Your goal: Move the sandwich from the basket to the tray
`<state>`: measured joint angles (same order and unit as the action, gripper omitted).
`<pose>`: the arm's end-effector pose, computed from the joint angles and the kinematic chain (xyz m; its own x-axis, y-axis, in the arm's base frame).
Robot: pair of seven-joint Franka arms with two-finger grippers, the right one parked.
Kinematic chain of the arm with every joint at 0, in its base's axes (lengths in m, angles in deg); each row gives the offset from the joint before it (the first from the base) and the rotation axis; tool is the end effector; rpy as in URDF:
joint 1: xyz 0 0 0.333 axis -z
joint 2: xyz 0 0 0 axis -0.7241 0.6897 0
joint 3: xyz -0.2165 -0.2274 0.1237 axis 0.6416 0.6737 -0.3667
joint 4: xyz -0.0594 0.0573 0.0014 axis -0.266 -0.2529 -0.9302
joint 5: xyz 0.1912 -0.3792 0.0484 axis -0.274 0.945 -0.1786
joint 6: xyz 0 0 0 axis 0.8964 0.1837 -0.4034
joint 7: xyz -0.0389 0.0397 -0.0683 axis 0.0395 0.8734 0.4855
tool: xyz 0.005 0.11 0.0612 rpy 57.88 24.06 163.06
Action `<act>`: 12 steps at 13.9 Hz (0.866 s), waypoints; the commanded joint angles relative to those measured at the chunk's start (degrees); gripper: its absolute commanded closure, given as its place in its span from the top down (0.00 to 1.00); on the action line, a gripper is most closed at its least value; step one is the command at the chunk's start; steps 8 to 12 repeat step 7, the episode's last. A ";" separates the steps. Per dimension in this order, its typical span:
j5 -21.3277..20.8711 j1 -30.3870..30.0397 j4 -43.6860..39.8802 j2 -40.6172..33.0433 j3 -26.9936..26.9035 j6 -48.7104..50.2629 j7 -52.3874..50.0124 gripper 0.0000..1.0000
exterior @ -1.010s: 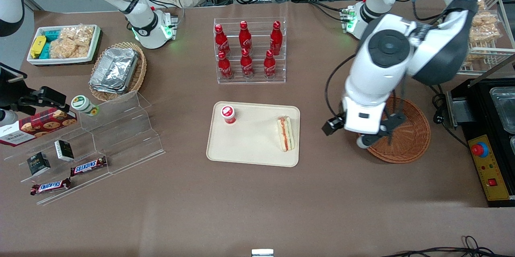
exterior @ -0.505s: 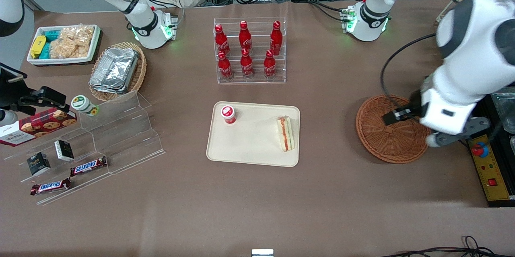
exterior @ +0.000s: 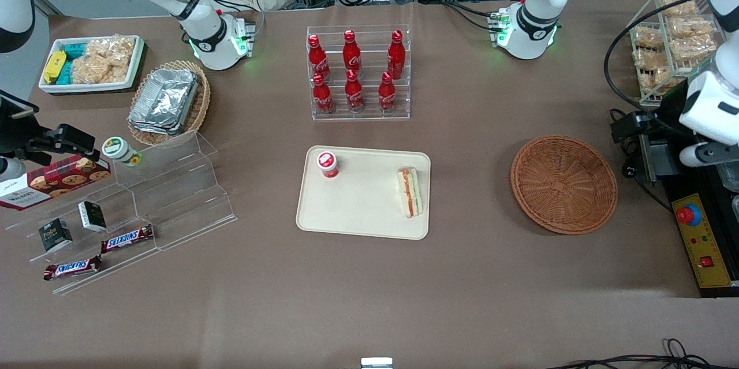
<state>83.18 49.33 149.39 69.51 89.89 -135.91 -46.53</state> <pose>0.5986 -0.0370 0.6103 0.9905 0.1367 0.0134 0.1370 -0.9902 -0.0260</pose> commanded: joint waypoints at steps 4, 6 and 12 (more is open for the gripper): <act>0.76 1.11 11.51 -9.72 -2.34 -4.59 4.31 1.00; 0.76 1.11 10.99 -9.72 -2.34 -3.98 5.73 1.00; 0.67 1.11 11.07 -9.81 -2.42 -3.37 5.82 1.00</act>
